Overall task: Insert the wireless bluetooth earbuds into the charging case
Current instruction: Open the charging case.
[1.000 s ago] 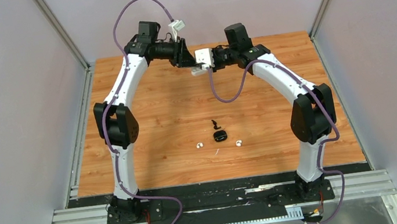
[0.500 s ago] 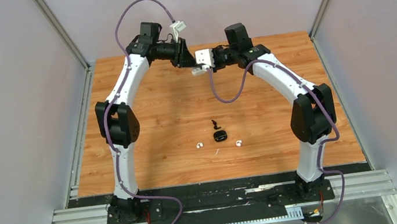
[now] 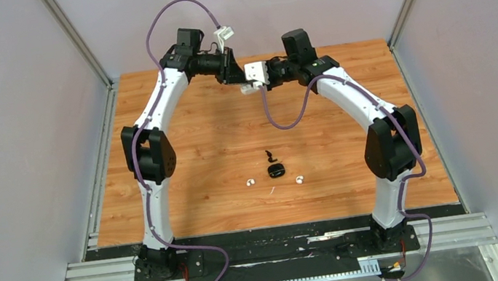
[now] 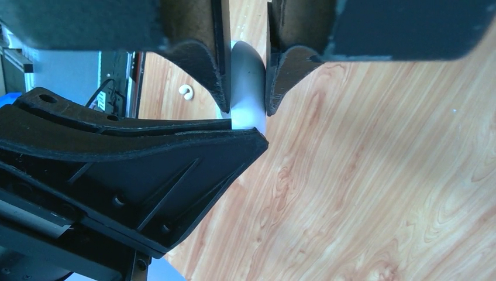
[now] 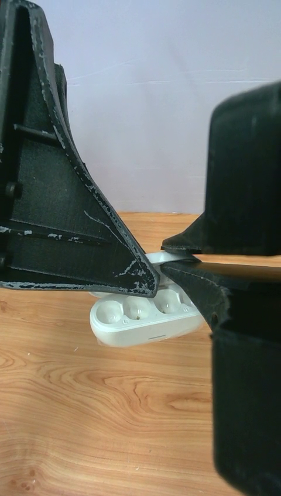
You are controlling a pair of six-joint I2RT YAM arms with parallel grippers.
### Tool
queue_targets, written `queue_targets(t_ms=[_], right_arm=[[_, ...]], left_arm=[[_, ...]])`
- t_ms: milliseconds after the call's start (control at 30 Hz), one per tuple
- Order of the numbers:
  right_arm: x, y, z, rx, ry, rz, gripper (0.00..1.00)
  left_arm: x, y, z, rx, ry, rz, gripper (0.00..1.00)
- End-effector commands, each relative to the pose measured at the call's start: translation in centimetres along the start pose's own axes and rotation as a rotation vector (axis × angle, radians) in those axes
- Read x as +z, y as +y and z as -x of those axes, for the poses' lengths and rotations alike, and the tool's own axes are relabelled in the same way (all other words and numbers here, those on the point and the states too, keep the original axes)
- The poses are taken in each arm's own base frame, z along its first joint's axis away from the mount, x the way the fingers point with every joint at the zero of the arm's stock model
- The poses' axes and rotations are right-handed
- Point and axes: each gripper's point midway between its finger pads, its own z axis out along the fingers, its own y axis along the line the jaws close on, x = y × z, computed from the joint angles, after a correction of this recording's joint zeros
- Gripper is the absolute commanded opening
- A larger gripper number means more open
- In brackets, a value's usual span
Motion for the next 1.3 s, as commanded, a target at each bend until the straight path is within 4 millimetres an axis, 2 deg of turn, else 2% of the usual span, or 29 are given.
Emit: queue_targets(t_ms=[0,33,200,233,400,567,667,833,933,1100,1267], right_arm=[[-1.4,-1.6,2.7,-0.050,-0.040,-0.037,0.00],[-1.4,-1.7,2.7,-0.045,-0.040,-0.038,0.00],[-1.4,-1.8,2.5,0.031,-0.033,-0.051,0.01],[-1.5,-2.1,2.5,0.054,-0.029,-0.064,0.05],[-2.9,-4.3,2.8,0.213,-0.027,-0.133,0.20],[-6.5,-6.7,4.1,0.435,-0.111,-0.185,0.33],[-8.1,-6.6,4.8,0.627,-0.177,-0.165,0.48],[-7.1,-2.9,3.7,0.820,-0.183,-0.087,0.61],[-6.1,-1.8,3.1,0.897,-0.191,-0.055,0.64],[-4.6,-1.6,3.4,0.912,-0.237,0.004,0.66],[-3.4,-2.3,3.1,0.914,-0.249,0.014,0.66]], left_arm=[[-0.5,-1.0,2.2,0.066,-0.051,-0.044,0.20],[-0.5,-1.1,2.3,0.069,-0.053,-0.052,0.14],[-0.7,-1.5,2.9,0.101,-0.081,-0.072,0.03],[-0.8,-1.6,3.0,0.107,-0.085,-0.070,0.00],[-1.3,-2.1,3.8,0.180,-0.126,-0.046,0.00],[-1.7,-1.8,3.7,0.250,-0.137,-0.002,0.00],[-2.0,-1.9,3.9,0.295,-0.145,0.024,0.00],[-2.4,-2.7,4.2,0.369,-0.171,0.014,0.00],[-2.8,-3.8,4.2,0.415,-0.179,-0.016,0.00],[-2.9,-5.2,3.7,0.428,-0.174,-0.081,0.00],[-2.9,-5.7,3.3,0.442,-0.171,-0.105,0.00]])
